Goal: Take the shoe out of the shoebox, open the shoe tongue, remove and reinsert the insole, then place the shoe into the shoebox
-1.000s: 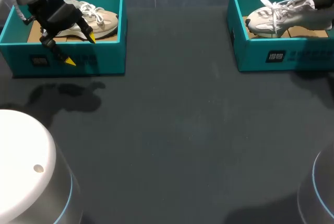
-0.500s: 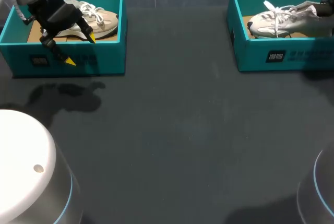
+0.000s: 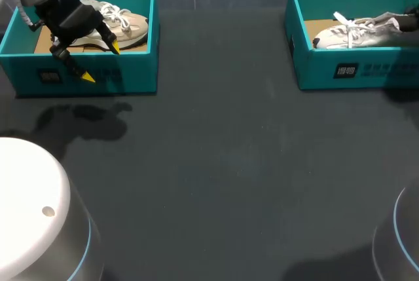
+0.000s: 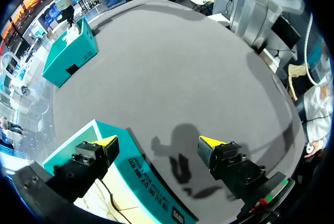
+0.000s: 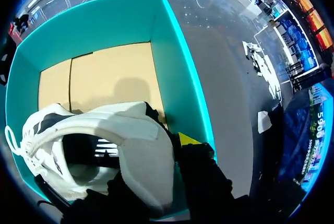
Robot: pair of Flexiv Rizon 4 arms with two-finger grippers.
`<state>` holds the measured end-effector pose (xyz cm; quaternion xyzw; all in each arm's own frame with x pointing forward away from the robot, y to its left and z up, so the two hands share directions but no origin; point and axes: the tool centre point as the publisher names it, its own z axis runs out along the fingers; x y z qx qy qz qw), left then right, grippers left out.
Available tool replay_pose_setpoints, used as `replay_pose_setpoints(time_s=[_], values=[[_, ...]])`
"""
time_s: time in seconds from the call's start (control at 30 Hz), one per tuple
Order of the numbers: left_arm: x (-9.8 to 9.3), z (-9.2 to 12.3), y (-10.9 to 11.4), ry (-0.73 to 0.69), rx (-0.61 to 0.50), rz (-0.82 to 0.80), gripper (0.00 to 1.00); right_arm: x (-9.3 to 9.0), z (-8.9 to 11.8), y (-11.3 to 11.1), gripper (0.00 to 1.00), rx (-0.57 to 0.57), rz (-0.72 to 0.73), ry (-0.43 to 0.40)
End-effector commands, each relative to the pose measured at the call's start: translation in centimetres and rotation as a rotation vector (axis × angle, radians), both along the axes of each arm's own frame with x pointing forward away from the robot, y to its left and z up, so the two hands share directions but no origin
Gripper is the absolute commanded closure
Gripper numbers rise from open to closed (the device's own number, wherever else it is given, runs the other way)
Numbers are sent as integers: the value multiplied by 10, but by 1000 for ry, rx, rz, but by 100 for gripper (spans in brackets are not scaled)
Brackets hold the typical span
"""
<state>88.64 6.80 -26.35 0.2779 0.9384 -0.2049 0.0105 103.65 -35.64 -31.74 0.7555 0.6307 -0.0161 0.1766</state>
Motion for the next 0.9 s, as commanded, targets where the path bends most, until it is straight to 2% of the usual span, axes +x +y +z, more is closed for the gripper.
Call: replay_pose_setpoints(time_s=[0.03,0.33,0.9], values=[[0,0,0,-1,2,0,0,0,-2,4,100,0,3,9],[0,0,0,-1,2,0,0,-3,-15,13,100,-4,29,29],[0,0,0,-1,2,0,0,-8,-37,22,100,21,-11,47]])
